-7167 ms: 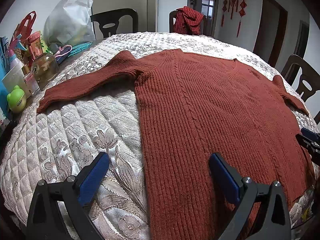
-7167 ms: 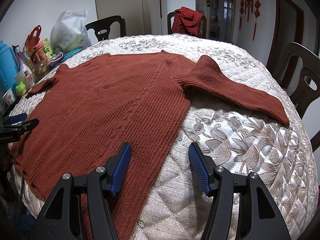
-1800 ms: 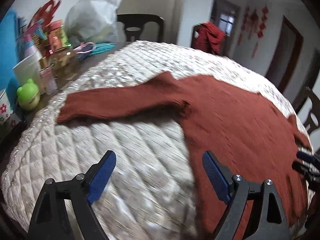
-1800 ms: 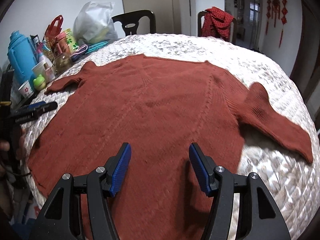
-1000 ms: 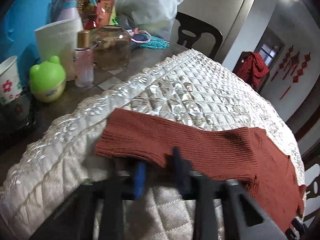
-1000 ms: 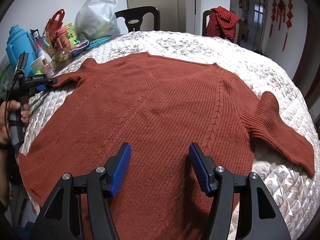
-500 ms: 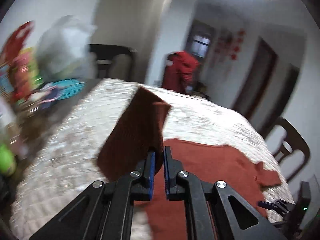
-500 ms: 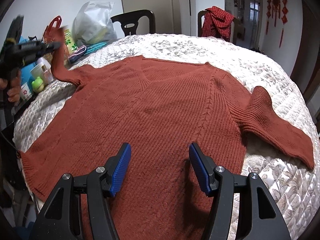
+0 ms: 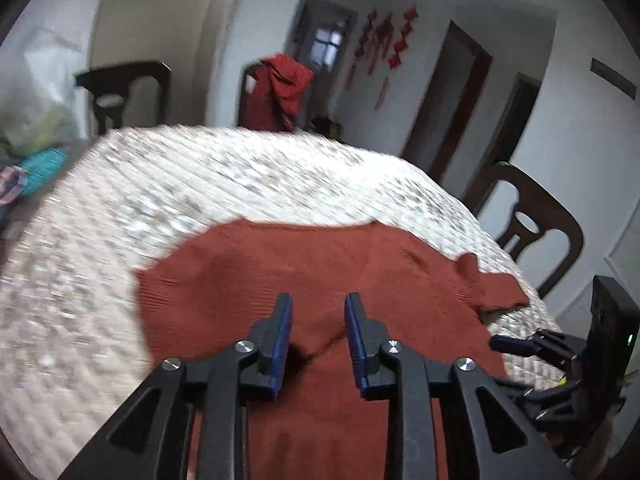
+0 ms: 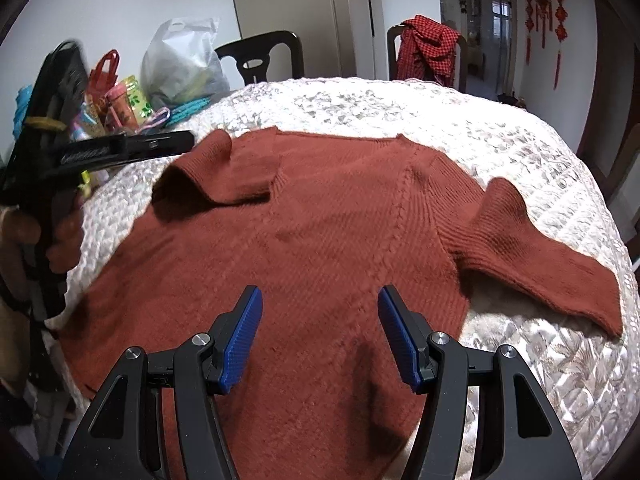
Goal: Fold small clothes
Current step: 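Fold the held sleeve across the sweater body with the left tool, release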
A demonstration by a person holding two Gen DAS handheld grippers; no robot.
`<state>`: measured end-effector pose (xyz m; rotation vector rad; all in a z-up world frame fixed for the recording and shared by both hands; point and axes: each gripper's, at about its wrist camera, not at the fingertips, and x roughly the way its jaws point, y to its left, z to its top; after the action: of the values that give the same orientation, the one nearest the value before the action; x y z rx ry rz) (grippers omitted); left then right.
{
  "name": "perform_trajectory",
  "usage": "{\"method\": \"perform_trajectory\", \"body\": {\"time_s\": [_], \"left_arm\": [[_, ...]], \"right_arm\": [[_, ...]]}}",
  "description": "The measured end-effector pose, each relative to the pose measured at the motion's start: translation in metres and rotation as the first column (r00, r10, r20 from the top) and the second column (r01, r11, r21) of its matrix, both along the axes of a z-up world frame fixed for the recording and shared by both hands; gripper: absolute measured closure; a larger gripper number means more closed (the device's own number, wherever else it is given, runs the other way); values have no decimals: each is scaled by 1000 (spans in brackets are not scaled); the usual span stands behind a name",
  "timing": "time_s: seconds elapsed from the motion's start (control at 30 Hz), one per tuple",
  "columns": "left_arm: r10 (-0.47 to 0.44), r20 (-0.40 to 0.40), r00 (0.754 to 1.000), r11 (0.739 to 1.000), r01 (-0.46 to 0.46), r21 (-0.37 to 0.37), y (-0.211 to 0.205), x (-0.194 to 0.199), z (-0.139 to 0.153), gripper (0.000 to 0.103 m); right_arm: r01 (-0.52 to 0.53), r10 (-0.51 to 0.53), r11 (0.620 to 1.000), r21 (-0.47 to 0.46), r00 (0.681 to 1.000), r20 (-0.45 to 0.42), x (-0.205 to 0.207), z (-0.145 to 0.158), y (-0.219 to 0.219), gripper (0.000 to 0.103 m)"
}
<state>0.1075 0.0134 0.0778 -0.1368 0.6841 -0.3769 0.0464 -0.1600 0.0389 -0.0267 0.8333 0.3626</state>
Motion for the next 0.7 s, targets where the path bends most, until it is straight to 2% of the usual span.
{"method": "perform_trajectory", "body": {"time_s": [0.1,0.17,0.23,0.27,0.47,0.53,0.57,0.63,0.7], "left_arm": [[98,27,995,994,-99,36,34,0,5,72],[150,7,989,988,-150,25,55,4,1,72],[193,-21,981,981,-192,12,71,7,-8,72],[206,-31,978,979,-205,9,77,7,-12,72],[197,-78,977,980,-197,6,75,10,-37,72],[182,-82,980,983,-182,1,73,9,-40,72],[176,-83,981,984,-177,0,71,10,-41,72],[168,-84,982,986,-168,4,68,12,-43,72],[157,-82,984,988,-157,7,64,13,-43,72]], "right_arm": [[-37,37,998,51,999,4,13,8,9,43],[-50,50,996,71,999,-1,25,13,19,47],[-73,75,994,84,997,-15,43,14,33,59],[-89,92,992,92,995,-35,57,13,44,61],[-103,113,992,68,980,-162,117,-16,85,66],[-101,111,993,58,975,-191,126,-24,93,78],[-106,115,993,54,974,-197,129,-28,96,80],[-113,123,992,63,976,-180,129,-26,96,93],[-98,115,990,99,976,-187,126,-24,90,94]]}}
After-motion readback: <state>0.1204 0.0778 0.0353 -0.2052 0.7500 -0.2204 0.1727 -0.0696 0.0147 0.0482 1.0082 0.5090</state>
